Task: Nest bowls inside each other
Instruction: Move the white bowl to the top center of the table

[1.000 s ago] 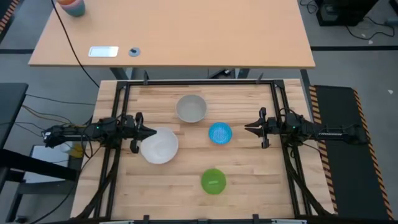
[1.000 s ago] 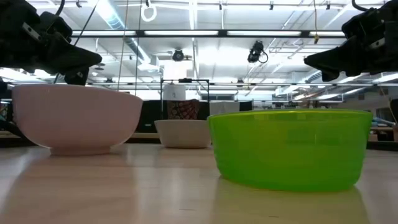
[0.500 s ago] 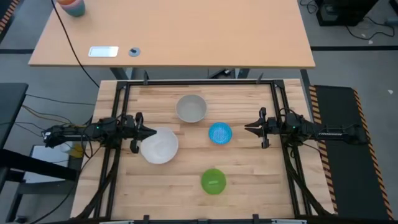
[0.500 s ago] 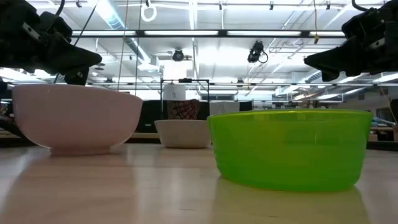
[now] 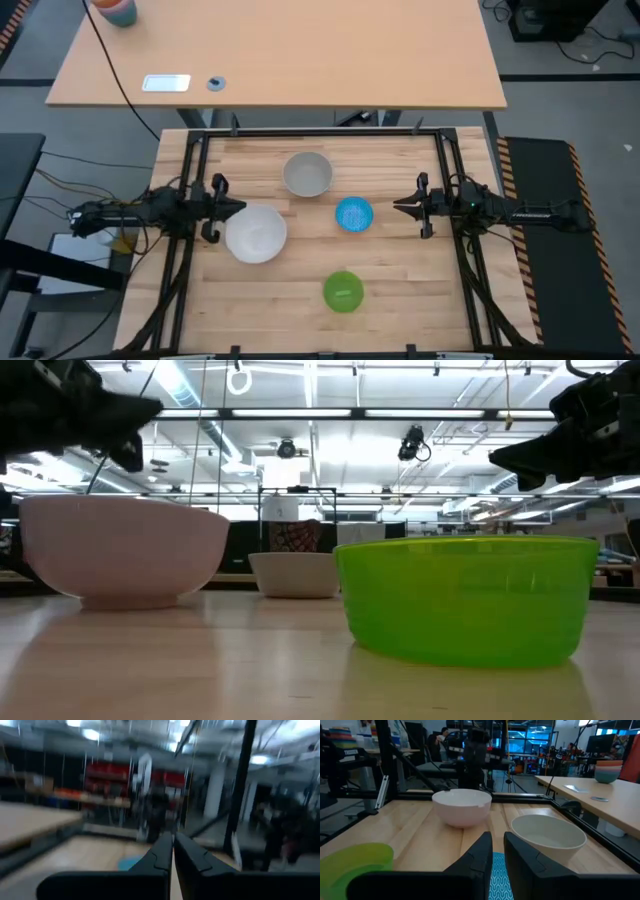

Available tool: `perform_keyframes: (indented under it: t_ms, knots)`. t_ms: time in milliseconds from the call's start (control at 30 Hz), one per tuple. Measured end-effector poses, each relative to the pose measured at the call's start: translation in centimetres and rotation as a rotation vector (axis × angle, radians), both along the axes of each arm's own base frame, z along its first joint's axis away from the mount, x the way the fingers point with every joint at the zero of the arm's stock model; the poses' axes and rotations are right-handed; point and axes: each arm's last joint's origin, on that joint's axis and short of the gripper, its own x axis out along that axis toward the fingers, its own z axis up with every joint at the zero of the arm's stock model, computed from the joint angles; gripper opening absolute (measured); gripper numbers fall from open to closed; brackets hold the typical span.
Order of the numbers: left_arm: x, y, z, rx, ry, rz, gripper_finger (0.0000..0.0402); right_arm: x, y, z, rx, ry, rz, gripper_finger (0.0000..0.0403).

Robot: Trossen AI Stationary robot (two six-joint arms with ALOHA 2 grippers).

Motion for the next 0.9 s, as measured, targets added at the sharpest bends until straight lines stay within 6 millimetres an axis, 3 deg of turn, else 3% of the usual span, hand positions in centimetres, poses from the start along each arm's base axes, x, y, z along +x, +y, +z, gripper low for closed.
perform_keyframes:
  t_ms: [100,200,300,600,900]
  knots:
    - [-0.3,0.0,0.9,-0.031,-0.095,-0.012,0.0023,0.0,-0.1,0.2,-0.037,-0.014,-0.037,0.0059]
    - [-0.3,0.0,0.9,-0.075,-0.105,-0.028,0.0023,-0.1,-0.4,0.7,-0.097,-0.066,-0.137,0.0059]
    - [-0.2,0.0,0.8,-0.101,-0.089,-0.036,0.0023,-0.2,-0.6,1.6,-0.053,-0.165,-0.199,0.0059]
    - [0.5,0.5,1.9,-0.202,-0.051,0.107,0.0023,-0.4,-1.5,2.8,0.472,-0.397,-0.462,0.0059]
    - [1.8,0.6,4.4,-0.258,-0.011,0.147,0.0023,1.2,-2.3,5.4,0.902,-0.530,-0.531,0.0059]
